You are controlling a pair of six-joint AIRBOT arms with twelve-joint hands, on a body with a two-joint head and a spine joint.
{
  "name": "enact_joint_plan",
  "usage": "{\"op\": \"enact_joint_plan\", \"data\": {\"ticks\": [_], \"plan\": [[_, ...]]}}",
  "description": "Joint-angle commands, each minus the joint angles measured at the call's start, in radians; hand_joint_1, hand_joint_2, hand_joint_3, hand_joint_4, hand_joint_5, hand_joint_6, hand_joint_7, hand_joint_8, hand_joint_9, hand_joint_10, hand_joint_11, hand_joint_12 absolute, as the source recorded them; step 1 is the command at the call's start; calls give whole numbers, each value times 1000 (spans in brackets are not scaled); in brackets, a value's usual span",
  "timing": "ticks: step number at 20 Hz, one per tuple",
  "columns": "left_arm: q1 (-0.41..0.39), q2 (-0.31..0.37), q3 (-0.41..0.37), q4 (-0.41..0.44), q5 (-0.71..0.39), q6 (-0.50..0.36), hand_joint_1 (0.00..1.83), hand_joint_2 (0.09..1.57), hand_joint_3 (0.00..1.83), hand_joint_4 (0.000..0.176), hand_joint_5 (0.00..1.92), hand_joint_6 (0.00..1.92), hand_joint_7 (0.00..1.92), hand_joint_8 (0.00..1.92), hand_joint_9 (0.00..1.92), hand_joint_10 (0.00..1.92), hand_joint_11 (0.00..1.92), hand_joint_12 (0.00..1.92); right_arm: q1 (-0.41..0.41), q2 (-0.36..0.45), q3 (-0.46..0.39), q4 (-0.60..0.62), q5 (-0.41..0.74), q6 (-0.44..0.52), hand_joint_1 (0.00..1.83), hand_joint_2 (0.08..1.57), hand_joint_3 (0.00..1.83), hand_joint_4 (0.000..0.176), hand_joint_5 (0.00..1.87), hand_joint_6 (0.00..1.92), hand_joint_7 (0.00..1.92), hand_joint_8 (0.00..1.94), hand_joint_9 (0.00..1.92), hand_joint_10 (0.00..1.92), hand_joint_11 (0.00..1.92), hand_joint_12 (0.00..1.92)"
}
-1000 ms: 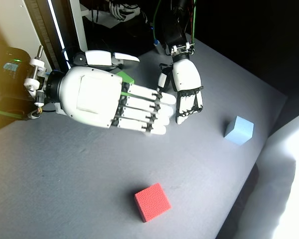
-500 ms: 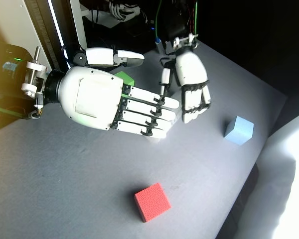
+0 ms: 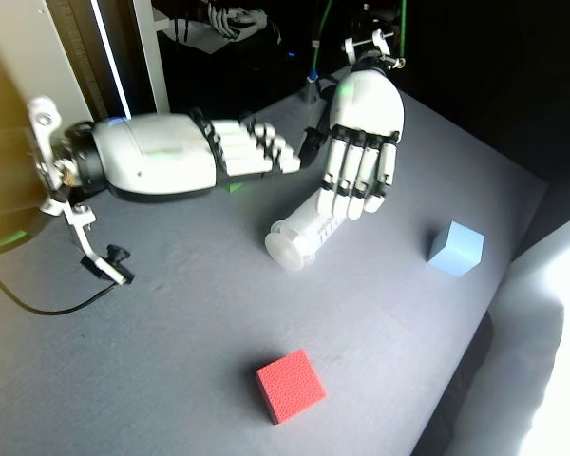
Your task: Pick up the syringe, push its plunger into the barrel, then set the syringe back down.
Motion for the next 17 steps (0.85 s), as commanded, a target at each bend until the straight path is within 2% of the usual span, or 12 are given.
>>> {"op": "enact_joint_plan", "data": {"ticks": [1,3,4,6,7,8,10,11,12,17], "plan": [[-19,16,7,54,-157,-76,494,1138,0,0,233,2,346,0,383,0,0,958,13,-4,6,27,126,12,0,1207,0,0,0,0,0,0,0,0,0,0],[-66,24,35,258,-189,-243,402,1157,3,0,190,0,298,0,333,0,0,880,45,-24,35,-9,134,23,0,1206,0,0,0,0,0,0,0,0,0,0],[-70,24,49,297,-217,-280,343,1166,6,0,165,1,275,0,315,0,0,863,66,-28,40,-21,121,37,0,1201,0,0,0,0,0,0,0,0,0,0],[-71,28,53,302,-224,-288,262,1158,0,0,186,8,276,4,306,3,0,887,98,-27,39,-34,130,37,0,1196,0,0,0,0,0,0,0,0,0,0],[-71,34,46,303,-224,-287,241,1156,0,0,198,8,279,3,300,0,0,870,144,-10,21,1,75,-33,0,1198,0,0,0,0,0,0,0,0,0,0],[-67,34,42,303,-220,-287,200,1159,1,0,197,6,274,1,293,0,0,860,175,-6,35,-55,77,2,0,1194,0,0,0,0,0,0,0,0,0,0],[-76,39,39,298,-218,-287,141,1173,3,0,213,7,300,7,318,8,0,867,169,-6,30,-45,76,-2,0,1190,0,0,0,0,0,0,0,0,0,0],[-78,38,38,298,-214,-287,152,1161,0,0,229,11,317,12,330,11,0,880,173,-6,30,-46,75,-1,0,1186,0,0,0,0,0,0,0,0,0,0],[-82,39,36,298,-210,-286,177,1170,0,0,202,5,287,8,296,6,0,807,173,-5,31,-49,74,1,0,1188,0,0,0,0,0,0,0,0,0,0],[-115,40,34,304,-190,-286,187,1151,0,0,240,6,320,7,318,6,0,809,178,-6,28,-48,72,1,0,1186,0,0,0,0,0,0,0,0,0,0]]}}
